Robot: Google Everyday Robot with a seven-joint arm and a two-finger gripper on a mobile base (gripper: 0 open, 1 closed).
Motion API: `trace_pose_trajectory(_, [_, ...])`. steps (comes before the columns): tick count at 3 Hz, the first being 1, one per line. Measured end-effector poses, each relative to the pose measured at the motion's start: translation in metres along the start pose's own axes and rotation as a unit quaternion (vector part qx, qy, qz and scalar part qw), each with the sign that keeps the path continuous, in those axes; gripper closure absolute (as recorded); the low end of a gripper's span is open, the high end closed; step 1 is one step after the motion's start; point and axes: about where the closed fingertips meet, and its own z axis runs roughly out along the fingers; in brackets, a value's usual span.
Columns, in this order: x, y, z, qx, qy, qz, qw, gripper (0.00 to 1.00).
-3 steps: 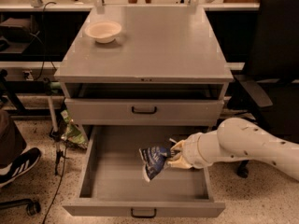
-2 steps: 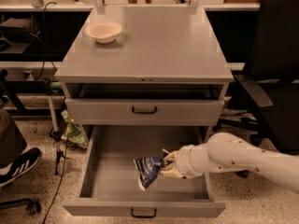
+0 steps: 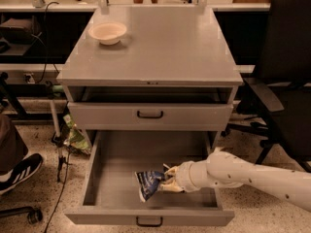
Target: Place blue chip bag into middle drawer
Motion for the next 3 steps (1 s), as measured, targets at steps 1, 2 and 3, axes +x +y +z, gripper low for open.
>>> trace_pose_trajectory(1, [0.023, -0.006, 0.036, -0.009, -0.018, 0.025, 0.9995, 0.28])
trace_pose_trajectory(2, [0.028, -0.003, 0.046, -0.015, -0.023, 0.033, 0.9991, 0.00])
trace_pose_trajectory(3, [0.028, -0.003, 0.046, -0.015, -0.023, 0.033, 0.9991, 0.00])
